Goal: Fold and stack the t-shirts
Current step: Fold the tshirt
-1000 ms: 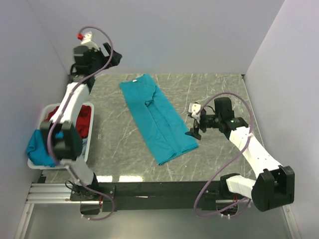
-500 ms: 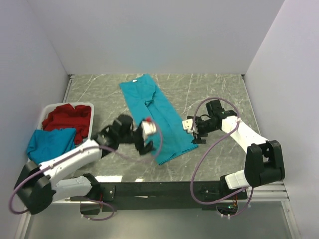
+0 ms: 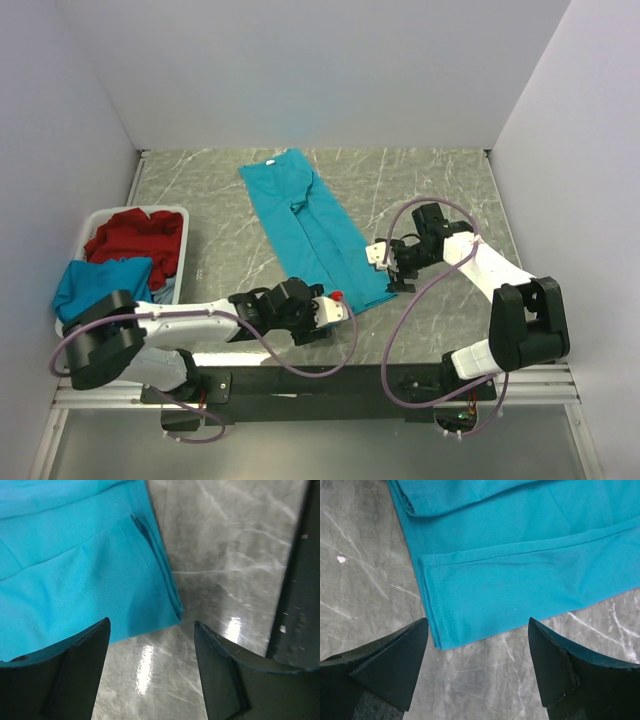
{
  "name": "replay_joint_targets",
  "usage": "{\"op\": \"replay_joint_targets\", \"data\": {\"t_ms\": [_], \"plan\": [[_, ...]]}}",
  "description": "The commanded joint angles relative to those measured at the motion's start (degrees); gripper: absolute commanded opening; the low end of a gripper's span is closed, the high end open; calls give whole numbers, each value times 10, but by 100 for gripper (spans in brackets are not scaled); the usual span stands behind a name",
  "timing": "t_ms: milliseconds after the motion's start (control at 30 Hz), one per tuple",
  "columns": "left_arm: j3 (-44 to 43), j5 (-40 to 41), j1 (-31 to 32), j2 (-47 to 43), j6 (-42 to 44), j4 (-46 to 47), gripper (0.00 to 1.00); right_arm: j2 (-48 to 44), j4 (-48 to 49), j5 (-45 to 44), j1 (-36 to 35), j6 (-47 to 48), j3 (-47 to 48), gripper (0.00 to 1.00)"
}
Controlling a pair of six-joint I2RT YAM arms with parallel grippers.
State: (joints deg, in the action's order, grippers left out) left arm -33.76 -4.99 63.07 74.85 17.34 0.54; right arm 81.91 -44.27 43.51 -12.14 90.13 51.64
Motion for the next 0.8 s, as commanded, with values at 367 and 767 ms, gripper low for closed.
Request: {"op": "replay_joint_targets", "data": {"t_ms": [367, 767], "plan": [[-22, 67, 38, 85, -8, 102, 71, 12, -11, 4, 3, 15, -6, 85], [-57, 170, 50, 149, -13, 70, 38, 11, -13, -5, 3, 22, -8, 84]]}}
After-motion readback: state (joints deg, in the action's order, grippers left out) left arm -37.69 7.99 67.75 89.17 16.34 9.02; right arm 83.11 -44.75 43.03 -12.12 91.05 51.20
